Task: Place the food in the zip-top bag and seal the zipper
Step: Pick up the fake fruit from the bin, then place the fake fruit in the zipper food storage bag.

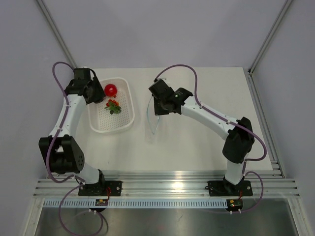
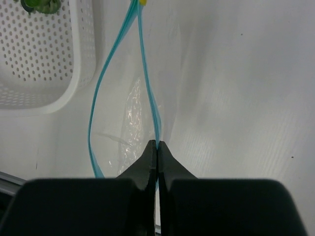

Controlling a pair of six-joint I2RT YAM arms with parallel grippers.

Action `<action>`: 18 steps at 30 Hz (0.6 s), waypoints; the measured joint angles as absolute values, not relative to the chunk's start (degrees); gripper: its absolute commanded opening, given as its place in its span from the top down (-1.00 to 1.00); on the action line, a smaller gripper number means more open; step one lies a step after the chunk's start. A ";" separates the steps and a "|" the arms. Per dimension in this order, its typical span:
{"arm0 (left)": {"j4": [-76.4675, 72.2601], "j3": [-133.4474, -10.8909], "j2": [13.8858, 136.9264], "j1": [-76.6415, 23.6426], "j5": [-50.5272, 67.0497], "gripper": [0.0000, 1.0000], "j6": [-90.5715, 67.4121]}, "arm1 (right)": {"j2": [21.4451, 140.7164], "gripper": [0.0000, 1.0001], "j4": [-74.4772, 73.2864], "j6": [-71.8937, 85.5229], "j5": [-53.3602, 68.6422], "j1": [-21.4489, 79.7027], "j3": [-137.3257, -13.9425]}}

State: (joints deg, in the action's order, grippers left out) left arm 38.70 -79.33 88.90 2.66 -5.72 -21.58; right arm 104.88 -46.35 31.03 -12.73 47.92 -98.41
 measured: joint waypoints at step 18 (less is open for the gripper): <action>39.11 -72.18 72.90 -5.15 18.50 0.98 -21.67 | 126.32 1.00 -51.35 29.15 -10.52 47.92 -123.42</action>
